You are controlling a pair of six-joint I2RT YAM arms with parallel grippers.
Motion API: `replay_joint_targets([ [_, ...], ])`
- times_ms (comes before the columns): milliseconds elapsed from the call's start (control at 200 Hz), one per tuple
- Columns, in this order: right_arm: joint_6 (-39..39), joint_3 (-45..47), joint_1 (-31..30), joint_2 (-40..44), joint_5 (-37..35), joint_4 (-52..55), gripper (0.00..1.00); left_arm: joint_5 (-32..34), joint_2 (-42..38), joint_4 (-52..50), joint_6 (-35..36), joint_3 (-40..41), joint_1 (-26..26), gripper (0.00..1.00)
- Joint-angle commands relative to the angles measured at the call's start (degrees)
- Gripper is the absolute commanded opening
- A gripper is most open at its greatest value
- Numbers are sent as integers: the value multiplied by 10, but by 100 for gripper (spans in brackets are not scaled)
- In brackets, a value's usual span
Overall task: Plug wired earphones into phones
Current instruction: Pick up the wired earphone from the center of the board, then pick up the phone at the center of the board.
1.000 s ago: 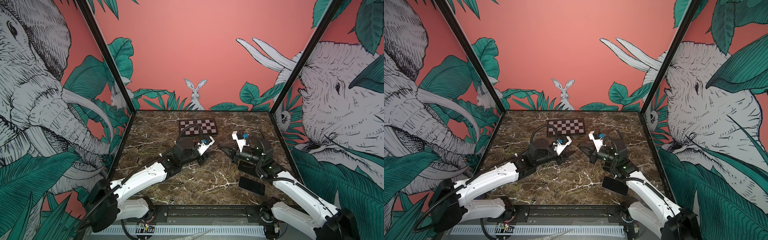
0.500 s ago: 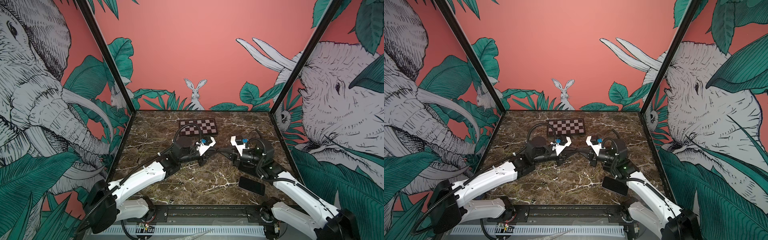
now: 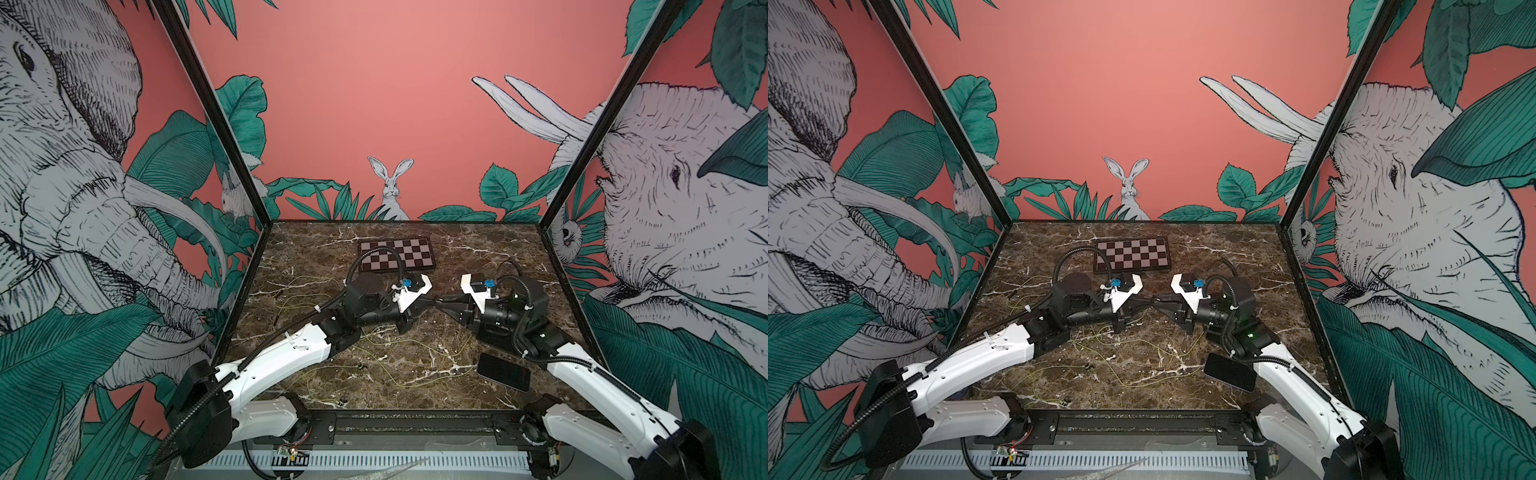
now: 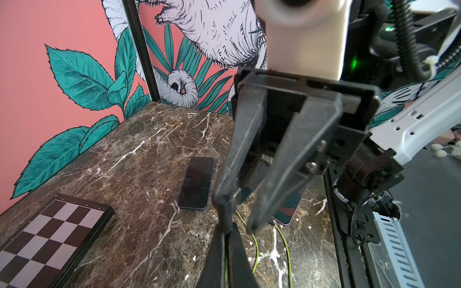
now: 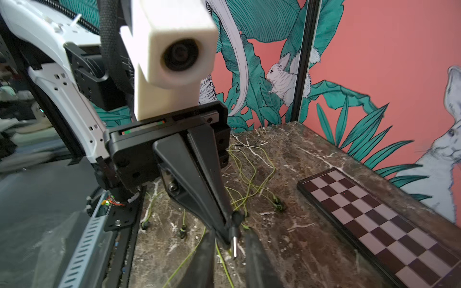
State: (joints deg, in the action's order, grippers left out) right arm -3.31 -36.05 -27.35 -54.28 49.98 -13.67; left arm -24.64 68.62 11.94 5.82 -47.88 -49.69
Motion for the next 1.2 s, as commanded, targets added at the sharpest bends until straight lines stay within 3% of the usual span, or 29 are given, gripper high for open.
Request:
replay_joint_targets([
  [0, -93, -26, -2, 27, -70, 82, 45, 83, -14, -7, 3, 7, 0, 0],
  [75, -155, -48, -3, 33, -148, 155, 53, 175, 2, -47, -4, 6, 3, 0],
  [125, -194, -70, -2, 29, -182, 216, 58, 201, 13, -77, -17, 1, 13, 0],
  [260, -363, -153, 0, -34, -222, 418, 61, 170, 31, -80, -63, 9, 45, 0],
  [405, -494, -226, 1, -152, -347, 592, 63, 154, 45, -68, -95, 17, 55, 0],
  [515, -551, -245, 3, -207, -413, 616, 68, 146, 52, -63, -100, 28, 58, 0],
  [640, -591, -267, 22, -260, -441, 631, 74, 140, 49, -69, -102, 44, 75, 0],
  [770, -607, -303, 41, -329, -471, 651, 73, 108, 38, -74, -115, 61, 109, 0],
  [1195, -691, -369, 60, -469, -514, 679, 80, 77, 16, -145, -93, 56, 115, 0],
])
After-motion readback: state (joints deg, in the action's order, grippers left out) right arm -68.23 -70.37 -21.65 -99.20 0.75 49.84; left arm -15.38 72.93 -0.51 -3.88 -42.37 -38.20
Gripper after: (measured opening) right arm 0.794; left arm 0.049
